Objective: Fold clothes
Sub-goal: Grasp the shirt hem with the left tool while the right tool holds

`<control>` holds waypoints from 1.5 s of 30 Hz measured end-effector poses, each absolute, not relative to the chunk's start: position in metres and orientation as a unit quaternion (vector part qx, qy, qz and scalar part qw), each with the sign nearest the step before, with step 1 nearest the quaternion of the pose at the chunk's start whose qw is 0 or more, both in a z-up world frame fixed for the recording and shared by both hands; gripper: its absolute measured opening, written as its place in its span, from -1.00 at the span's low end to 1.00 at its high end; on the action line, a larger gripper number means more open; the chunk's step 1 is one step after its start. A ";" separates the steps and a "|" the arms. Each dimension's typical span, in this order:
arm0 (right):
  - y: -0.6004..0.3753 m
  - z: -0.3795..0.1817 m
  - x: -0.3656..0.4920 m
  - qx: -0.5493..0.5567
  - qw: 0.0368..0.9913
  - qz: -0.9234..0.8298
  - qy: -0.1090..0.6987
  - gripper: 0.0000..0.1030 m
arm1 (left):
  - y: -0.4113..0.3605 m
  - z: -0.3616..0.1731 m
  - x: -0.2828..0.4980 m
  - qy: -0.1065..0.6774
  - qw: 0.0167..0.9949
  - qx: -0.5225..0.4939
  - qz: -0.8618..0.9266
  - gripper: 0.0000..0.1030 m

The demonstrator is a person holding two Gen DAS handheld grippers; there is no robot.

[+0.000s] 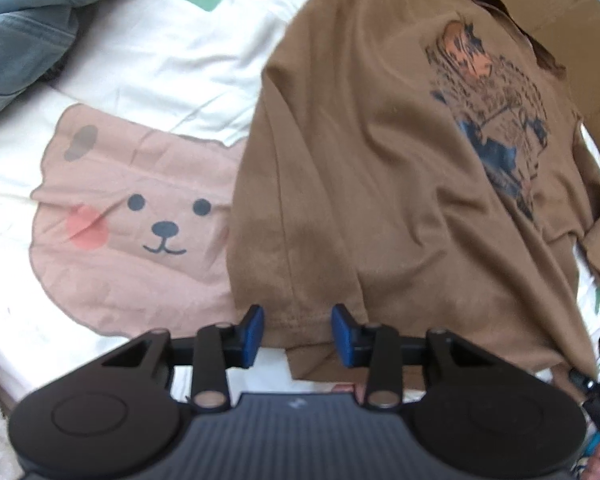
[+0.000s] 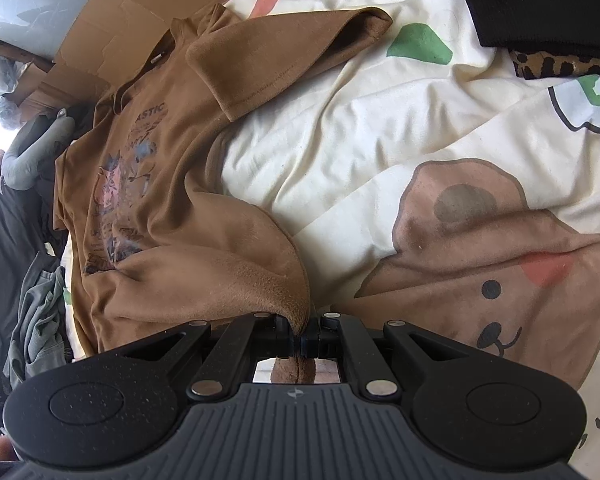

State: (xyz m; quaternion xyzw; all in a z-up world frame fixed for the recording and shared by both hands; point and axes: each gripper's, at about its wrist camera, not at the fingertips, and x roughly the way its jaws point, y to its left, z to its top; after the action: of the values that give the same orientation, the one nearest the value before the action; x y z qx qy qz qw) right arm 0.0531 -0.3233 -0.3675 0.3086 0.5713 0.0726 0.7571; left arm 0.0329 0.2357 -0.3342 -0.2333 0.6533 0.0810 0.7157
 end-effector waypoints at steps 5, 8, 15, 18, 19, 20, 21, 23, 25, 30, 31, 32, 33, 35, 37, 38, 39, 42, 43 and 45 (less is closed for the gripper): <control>-0.322 -0.367 0.054 0.308 0.757 0.073 0.571 -0.99 | 0.239 -0.346 0.037 0.655 0.705 -0.256 0.092 -0.24; -0.322 -0.367 0.053 0.309 0.757 0.072 0.572 -0.98 | 0.240 -0.357 0.038 0.660 0.693 -0.269 0.110 -0.26; -0.322 -0.371 0.052 0.309 0.754 0.072 0.575 -0.99 | 0.239 -0.372 0.039 0.665 0.684 -0.270 0.131 -0.26; -0.322 -0.372 0.052 0.310 0.754 0.073 0.575 -0.99 | 0.239 -0.373 0.037 0.664 0.682 -0.273 0.141 -0.30; -0.322 -0.372 0.052 0.310 0.754 0.073 0.575 -0.99 | 0.239 -0.373 0.036 0.664 0.682 -0.272 0.144 -0.36; -0.322 -0.372 0.052 0.310 0.753 0.073 0.575 -0.99 | 0.239 -0.372 0.034 0.666 0.680 -0.270 0.145 -0.52; -0.322 -0.372 0.052 0.310 0.754 0.073 0.575 -0.99 | 0.241 -0.372 0.032 0.667 0.678 -0.272 0.146 -0.69; -0.322 -0.371 0.052 0.311 0.754 0.074 0.574 -0.99 | 0.248 -0.371 0.027 0.668 0.673 -0.283 0.145 -0.82; -0.323 -0.370 0.051 0.312 0.755 0.074 0.572 -0.99 | 0.255 -0.368 0.022 0.667 0.670 -0.293 0.143 -0.86; -0.324 -0.367 0.049 0.316 0.756 0.076 0.568 -0.99 | 0.269 -0.349 0.006 0.662 0.674 -0.299 0.132 -0.87; -0.325 -0.367 0.048 0.317 0.755 0.076 0.569 -0.99 | 0.272 -0.345 0.004 0.661 0.676 -0.298 0.130 -0.87; -0.324 -0.367 0.048 0.317 0.755 0.076 0.569 -0.99 | 0.277 -0.341 0.001 0.660 0.678 -0.294 0.131 -0.87; -0.324 -0.366 0.048 0.317 0.754 0.077 0.570 -0.99 | 0.282 -0.337 -0.001 0.660 0.681 -0.290 0.132 -0.88; -0.323 -0.366 0.047 0.316 0.753 0.078 0.571 -0.99 | 0.292 -0.329 -0.005 0.658 0.685 -0.283 0.135 -0.88; -0.323 -0.366 0.047 0.316 0.753 0.079 0.572 -0.99 | 0.300 -0.324 -0.011 0.655 0.689 -0.276 0.141 -0.88; -0.322 -0.366 0.047 0.315 0.752 0.080 0.573 -0.99 | 0.294 -0.320 -0.014 0.653 0.691 -0.273 0.145 -0.89; -0.322 -0.366 0.046 0.314 0.752 0.081 0.575 -0.99 | 0.302 -0.319 -0.017 0.652 0.693 -0.270 0.149 -0.89; -0.321 -0.366 0.047 0.311 0.750 0.082 0.578 -0.99 | 0.307 -0.332 -0.003 0.655 0.691 -0.269 0.145 -0.89; -0.321 -0.367 0.047 0.309 0.749 0.081 0.580 -0.99 | 0.306 -0.336 -0.003 0.658 0.690 -0.267 0.140 -0.89; -0.320 -0.369 0.048 0.306 0.749 0.080 0.582 -0.99 | 0.309 -0.351 -0.001 0.661 0.685 -0.274 0.136 -0.89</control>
State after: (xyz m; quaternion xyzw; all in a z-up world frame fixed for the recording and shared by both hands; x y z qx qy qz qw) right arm 0.0478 -0.3204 -0.3687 0.3060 0.5825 0.0801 0.7488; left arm -0.0015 0.3087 -0.3510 -0.2743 0.6614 0.1361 0.6846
